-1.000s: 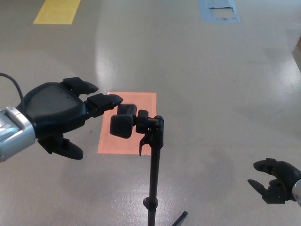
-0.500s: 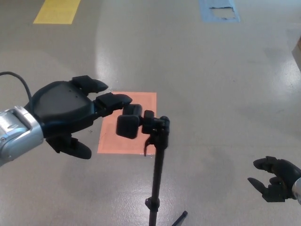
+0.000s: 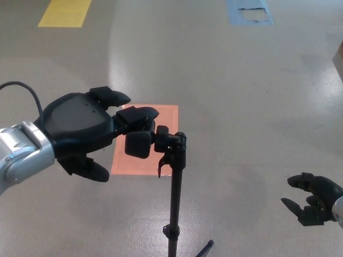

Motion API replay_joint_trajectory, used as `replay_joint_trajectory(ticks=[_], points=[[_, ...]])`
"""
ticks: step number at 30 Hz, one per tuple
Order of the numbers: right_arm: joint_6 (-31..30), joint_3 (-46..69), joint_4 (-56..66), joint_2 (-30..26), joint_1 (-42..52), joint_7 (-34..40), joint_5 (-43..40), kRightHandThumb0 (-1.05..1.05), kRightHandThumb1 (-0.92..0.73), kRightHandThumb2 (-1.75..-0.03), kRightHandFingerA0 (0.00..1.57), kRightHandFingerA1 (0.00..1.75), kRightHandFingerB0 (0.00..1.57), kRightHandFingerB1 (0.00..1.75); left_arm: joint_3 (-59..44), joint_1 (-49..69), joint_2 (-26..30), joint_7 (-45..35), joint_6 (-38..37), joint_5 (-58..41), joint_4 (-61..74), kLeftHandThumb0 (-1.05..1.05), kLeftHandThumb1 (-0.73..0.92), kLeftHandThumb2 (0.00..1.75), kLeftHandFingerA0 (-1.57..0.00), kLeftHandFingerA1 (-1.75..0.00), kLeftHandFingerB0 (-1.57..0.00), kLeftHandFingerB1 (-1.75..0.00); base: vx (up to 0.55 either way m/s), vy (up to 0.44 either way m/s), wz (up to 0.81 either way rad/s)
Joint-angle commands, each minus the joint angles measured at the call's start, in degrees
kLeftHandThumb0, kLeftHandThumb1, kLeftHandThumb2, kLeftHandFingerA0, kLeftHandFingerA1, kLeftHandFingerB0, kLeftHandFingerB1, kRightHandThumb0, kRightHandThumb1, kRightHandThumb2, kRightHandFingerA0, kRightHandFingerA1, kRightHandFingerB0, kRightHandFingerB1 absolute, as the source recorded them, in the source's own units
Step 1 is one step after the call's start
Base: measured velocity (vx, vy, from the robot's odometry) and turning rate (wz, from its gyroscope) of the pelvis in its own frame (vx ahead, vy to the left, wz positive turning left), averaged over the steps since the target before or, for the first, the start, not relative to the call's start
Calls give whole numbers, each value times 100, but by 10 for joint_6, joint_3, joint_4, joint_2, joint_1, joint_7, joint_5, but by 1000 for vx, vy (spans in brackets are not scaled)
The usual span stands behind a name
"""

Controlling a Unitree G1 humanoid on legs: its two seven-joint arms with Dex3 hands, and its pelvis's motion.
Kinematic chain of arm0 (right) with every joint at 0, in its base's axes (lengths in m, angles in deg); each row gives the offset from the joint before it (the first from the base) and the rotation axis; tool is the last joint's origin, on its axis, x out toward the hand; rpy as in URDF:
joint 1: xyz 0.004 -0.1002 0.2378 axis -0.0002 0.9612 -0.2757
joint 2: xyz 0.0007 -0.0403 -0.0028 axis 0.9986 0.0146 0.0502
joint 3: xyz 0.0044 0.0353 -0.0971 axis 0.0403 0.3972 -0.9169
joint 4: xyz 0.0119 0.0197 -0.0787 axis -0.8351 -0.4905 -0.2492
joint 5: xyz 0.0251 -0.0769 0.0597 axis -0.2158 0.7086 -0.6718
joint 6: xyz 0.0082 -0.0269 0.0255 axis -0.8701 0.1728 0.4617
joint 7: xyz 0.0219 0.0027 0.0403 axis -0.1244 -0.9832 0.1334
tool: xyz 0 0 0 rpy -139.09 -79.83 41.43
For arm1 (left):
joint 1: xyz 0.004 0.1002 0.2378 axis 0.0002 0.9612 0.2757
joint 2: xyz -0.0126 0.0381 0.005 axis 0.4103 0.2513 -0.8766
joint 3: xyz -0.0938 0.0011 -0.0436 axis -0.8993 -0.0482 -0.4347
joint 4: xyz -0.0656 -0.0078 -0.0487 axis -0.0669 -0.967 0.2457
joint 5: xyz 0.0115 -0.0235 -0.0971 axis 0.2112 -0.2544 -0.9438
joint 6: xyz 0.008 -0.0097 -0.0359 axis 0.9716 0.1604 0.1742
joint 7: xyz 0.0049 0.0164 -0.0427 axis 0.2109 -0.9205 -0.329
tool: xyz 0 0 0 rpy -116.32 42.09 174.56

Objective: The robot uses its left hand to grab the top of a phone stand kept on the floor and tilt it upwards to adjust its angle

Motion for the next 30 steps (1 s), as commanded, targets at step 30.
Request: replay_joint_trajectory(ticks=[30], points=[[-3,7,-4,-11,-12,-16,-4,-34,-56,-108,1,48,0,47,11,22,7,11,5,19,-38,-85,62,62,-9,-24,0,-19,0,0,0]])
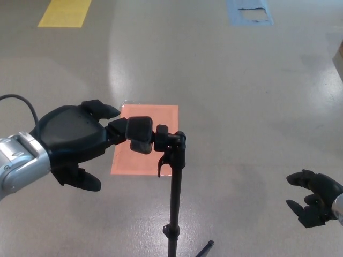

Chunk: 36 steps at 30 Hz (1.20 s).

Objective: The robot uses its left hand to grab the top of a phone stand kept on the floor and tilt it upwards to adjust its angle

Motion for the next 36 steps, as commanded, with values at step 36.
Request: replay_joint_trajectory(ticks=[36], points=[[-1,14,-5,-9,-22,-16,-4,-69,-63,-94,5,42,1,36,15,10,11,-17,7,11,5,-78,49,88,-4,-35,-3,-19,0,0,0]])
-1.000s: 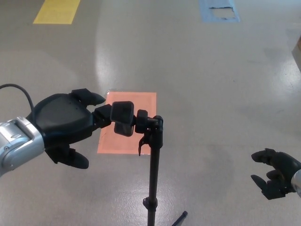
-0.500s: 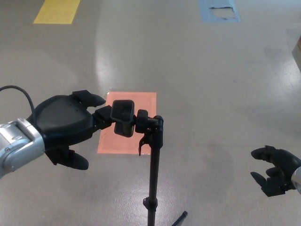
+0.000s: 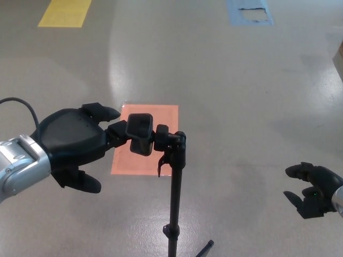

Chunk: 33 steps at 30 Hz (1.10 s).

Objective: The robot uses its left hand to grab the top of a phone stand kept on the floor and tilt it upwards to adjust its angle

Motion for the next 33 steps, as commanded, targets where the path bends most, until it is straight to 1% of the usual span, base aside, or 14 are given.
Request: replay_joint_trajectory(ticks=[1,18,19,20,21,22,23,24,25,28,29,30,32,33], points=[[-2,3,-4,-8,-4,-5,-2,-69,-63,-94,5,42,1,36,8,11,11,-26,8,4,11,-78,49,88,-4,-35,-3,-19,0,0,0],[0,2,-5,-8,-10,-5,-1,-65,-63,-95,8,44,1,37,-7,-21,6,13,20,11,-20,-80,52,92,-6,-30,-2,-15,0,0,0],[0,1,-5,-8,-11,-3,0,-33,-57,-109,1,49,0,47,-11,-28,3,7,28,6,-25,-83,67,61,-8,-25,0,-16,0,0,0],[0,1,-5,-8,-11,-3,0,-33,-57,-109,1,49,0,47,-12,-30,2,6,30,4,-26,-83,67,61,-8,-25,0,-16,0,0,0],[0,2,-5,-8,-10,-3,-1,-64,-84,-66,15,30,11,25,-16,-37,-1,4,44,6,-29,-82,54,94,-4,-24,-3,-13,0,0,0],[0,2,-6,-7,-10,-4,-1,-67,-62,-94,11,45,1,37,-23,-53,-6,10,65,8,-39,-79,52,92,-5,-28,0,-15,0,0,0],[0,2,-6,-8,-10,-3,-1,-67,-62,-94,11,45,1,37,-26,-60,-8,15,71,9,-46,-79,52,92,-5,-28,0,-15,0,0,0],[1,1,-5,-8,-10,-4,0,-64,-84,-66,15,30,12,25,-31,-73,-10,18,76,5,-60,-78,51,92,-5,-26,0,-15,0,0,0],[1,2,-5,-9,-10,-5,-1,-67,-62,-94,9,45,0,37,-35,-84,-10,18,76,0,-72,-78,52,92,-4,-26,0,-15,0,0,0],[3,4,-5,-8,-10,-5,-3,-67,-62,-94,10,45,0,37,-42,-104,-10,20,77,-7,-97,-81,53,75,-6,-25,-1,-14,0,0,0],[3,3,-5,-8,-10,-5,-2,-68,-62,-94,10,45,0,37,-44,-112,-9,21,77,-9,-107,-78,67,59,-9,-25,0,-15,0,0,0],[3,3,-5,-8,-10,-5,-2,-68,-62,-94,10,45,0,37,-44,-112,-9,21,77,-9,-107,-78,67,59,-9,-25,0,-15,0,0,0],[1,2,-5,-8,-10,-6,-1,-66,-62,-95,9,44,0,37,-52,-143,-9,46,69,-18,-169,-84,56,69,-10,-26,-2,-12,0,0,0],[1,1,-5,-8,-10,-6,0,-66,-62,-94,9,44,1,37,-52,-149,-9,57,68,-16,-185,-78,51,91,-10,-34,0,-15,0,0,0]])
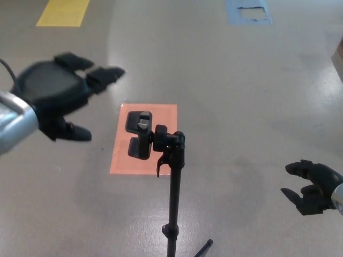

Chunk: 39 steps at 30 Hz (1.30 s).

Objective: The robot uses its left hand to grab the top of a phone stand kept on the floor and tilt it upwards to adjust its angle

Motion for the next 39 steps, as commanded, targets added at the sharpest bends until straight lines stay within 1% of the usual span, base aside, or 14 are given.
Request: replay_joint_trajectory(ticks=[1,8,9,20,22,23,27,28,31,33,34,37,38,39], points=[[0,-1,-3,-8,-4,-4,1,-66,-62,-94,9,44,1,37,-11,-41,4,58,12,-9,-89,-78,51,91,-10,-34,0,-15,0,0,0],[3,3,-5,-7,-6,-4,-2,-33,-58,-109,1,49,0,47,1,-66,5,82,7,-12,-196,-82,55,65,-16,-32,-6,-18,0,0,0],[3,2,-5,-7,-6,-4,-2,-67,-64,-95,5,42,0,36,4,-64,4,84,11,-11,-210,-81,54,92,-16,-36,0,-15,0,0,0],[12,-4,4,-5,48,-1,0,-62,-85,-66,15,30,11,25,-33,38,-35,138,64,-79,-386,-87,83,115,-8,-31,-7,-15,0,0,0],[14,-4,7,-5,64,-2,-2,-64,-62,-94,10,45,0,37,-78,74,-52,146,71,-126,-416,-79,92,74,-11,-26,-8,-22,0,0,0],[14,-4,7,-4,71,1,-1,-66,-63,-95,8,44,1,38,-95,90,-58,151,73,-142,-425,-74,76,112,-6,-42,-4,-32,0,0,0],[18,-5,9,1,110,12,-1,-67,-64,-96,7,43,2,38,-146,145,-78,147,79,-182,-446,-76,75,111,-6,-42,-3,-32,0,0,0],[21,-5,10,1,118,12,-2,-66,-64,-96,7,43,1,37,-153,157,-81,144,78,-188,-447,-83,89,72,-19,-30,-10,-23,0,0,0],[30,0,16,0,147,8,-8,-67,-65,-95,4,41,2,35,-170,190,-89,139,73,-196,-452,-36,50,109,0,-46,0,-47,0,0,0],[33,-1,17,0,164,11,-6,-65,-64,-94,4,42,1,36,-176,204,-94,135,76,-196,-453,-79,75,102,-12,-40,-6,-36,0,0,0],[38,-1,18,-1,178,13,-6,-65,-64,-94,5,42,1,36,-176,217,-99,142,76,-192,-453,-36,51,109,0,-46,0,-47,0,0,0],[38,-2,25,-2,191,14,-5,-65,-64,-95,5,42,1,36,-177,229,-102,146,76,-190,-453,-36,50,109,-1,-46,0,-47,0,0,0],[39,-4,30,-3,199,16,-2,-65,-63,-95,9,44,1,37,-185,237,-105,140,71,-199,-454,-80,74,100,-16,-42,-8,-37,0,0,0],[41,-6,30,-5,203,18,0,-65,-64,-95,6,43,2,37,-189,245,-107,139,69,-204,-455,-36,48,107,-1,-46,0,-47,0,0,0]])
